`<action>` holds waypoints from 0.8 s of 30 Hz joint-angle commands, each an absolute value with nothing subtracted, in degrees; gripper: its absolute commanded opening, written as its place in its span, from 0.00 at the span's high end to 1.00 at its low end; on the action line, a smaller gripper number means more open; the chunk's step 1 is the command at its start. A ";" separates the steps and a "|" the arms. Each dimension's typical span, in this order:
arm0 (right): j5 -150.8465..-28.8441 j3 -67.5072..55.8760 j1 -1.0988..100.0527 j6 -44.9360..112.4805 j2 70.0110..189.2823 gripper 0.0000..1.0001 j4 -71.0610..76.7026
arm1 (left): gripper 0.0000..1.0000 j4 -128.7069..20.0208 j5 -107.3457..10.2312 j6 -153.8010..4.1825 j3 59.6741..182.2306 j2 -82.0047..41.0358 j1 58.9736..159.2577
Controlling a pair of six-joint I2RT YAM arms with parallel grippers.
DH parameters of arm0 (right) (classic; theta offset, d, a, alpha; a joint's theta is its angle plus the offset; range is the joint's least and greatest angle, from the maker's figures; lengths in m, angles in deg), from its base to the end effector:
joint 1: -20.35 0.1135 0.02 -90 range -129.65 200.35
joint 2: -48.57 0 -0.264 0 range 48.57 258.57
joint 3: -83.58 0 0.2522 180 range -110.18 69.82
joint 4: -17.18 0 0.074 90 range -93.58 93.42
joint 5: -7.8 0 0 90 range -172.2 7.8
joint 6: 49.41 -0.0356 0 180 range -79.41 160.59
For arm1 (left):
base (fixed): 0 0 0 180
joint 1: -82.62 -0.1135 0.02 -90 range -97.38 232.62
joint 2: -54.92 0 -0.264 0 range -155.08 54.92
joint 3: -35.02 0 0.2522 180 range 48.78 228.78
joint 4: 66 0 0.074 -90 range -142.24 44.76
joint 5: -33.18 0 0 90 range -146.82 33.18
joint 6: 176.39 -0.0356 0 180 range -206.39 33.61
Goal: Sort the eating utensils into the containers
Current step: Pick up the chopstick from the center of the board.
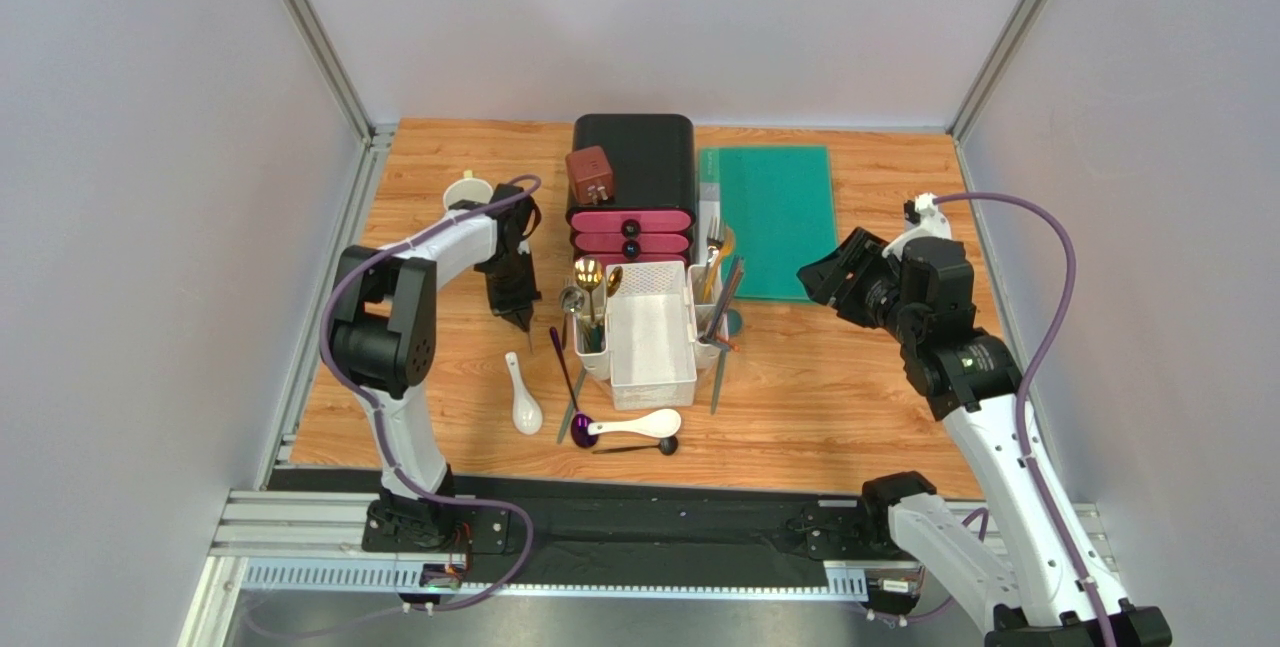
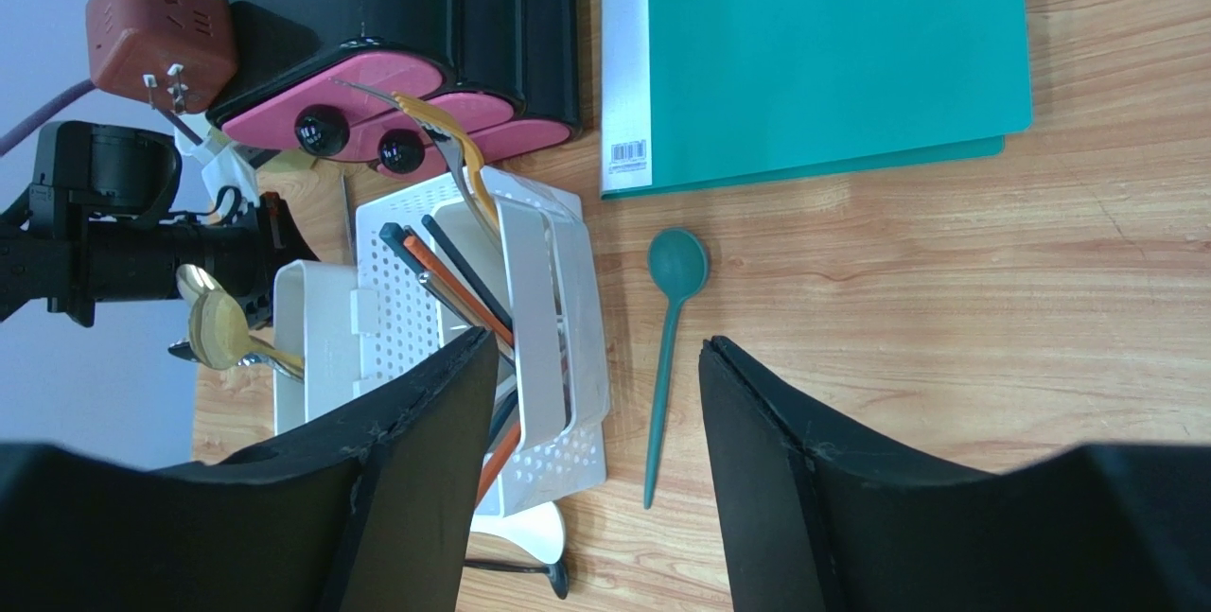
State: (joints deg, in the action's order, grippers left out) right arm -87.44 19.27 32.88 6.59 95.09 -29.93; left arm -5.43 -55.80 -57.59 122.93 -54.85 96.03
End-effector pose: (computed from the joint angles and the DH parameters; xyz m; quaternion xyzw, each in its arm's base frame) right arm 0.1691 0.0409 0.3285 0.1379 0.8514 0.2356 0.4480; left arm 0.3479 -0.0836 0.1594 -0.1330 0.9889 -0.0321 0.0584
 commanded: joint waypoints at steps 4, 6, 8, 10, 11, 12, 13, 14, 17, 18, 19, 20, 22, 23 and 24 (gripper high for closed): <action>-89.76 21.12 32.39 5.35 93.31 0.41 -26.73 | 1.00 -5.48 -55.59 -58.35 117.61 -46.60 95.80; -89.68 22.27 32.48 5.08 92.69 0.41 -26.64 | 1.00 -5.83 -55.68 -58.09 117.08 -45.19 95.80; -89.50 23.67 32.39 4.73 91.81 0.41 -26.64 | 1.00 -6.88 -55.76 -58.09 115.67 -42.21 95.89; -89.24 24.46 32.39 4.20 91.46 0.41 -26.47 | 1.00 -8.03 -55.77 -58.00 114.71 -39.05 95.98; -89.32 24.81 32.30 4.11 91.54 0.41 -26.47 | 1.00 -8.55 -55.94 -57.91 114.27 -37.90 96.06; -89.50 25.69 32.39 3.94 91.54 0.41 -26.03 | 1.00 -9.34 -55.94 -57.83 113.91 -36.85 96.15; -89.67 26.05 32.39 3.59 91.63 0.41 -25.85 | 1.00 -9.61 -55.85 -57.48 113.30 -34.66 96.15; -89.76 26.40 32.39 3.50 91.81 0.41 -25.85 | 1.00 -9.70 -55.85 -57.30 112.95 -33.51 96.24; -89.50 27.80 32.39 2.89 91.81 0.41 -25.59 | 1.00 -9.96 -56.20 -56.77 111.54 -28.41 96.76; -89.33 28.50 32.30 2.71 91.90 0.41 -25.33 | 1.00 -9.79 -56.29 -56.68 111.28 -27.01 96.94; -89.32 28.77 32.30 2.53 91.98 0.41 -25.32 | 1.00 -9.96 -56.20 -56.51 110.58 -24.12 97.12; -89.32 29.03 32.30 2.36 91.98 0.41 -25.15 | 1.00 -9.96 -56.12 -56.33 110.22 -22.70 97.38; -89.41 30.00 32.30 1.65 92.07 0.42 -24.71 | 1.00 -9.79 -55.15 -55.98 109.43 -18.66 97.56; -89.59 30.35 32.30 1.30 92.16 0.42 -24.36 | 1.00 -9.61 -54.97 -55.80 109.17 -17.16 97.82; -89.76 30.62 32.30 0.69 92.25 0.42 -24.10 | 1.00 -9.26 -54.80 -55.63 108.73 -14.45 98.00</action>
State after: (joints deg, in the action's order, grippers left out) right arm -88.99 29.63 32.62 2.87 92.33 -27.52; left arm -8.82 -55.65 -56.87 109.75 -21.04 97.23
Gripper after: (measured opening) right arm 0.583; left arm 0.007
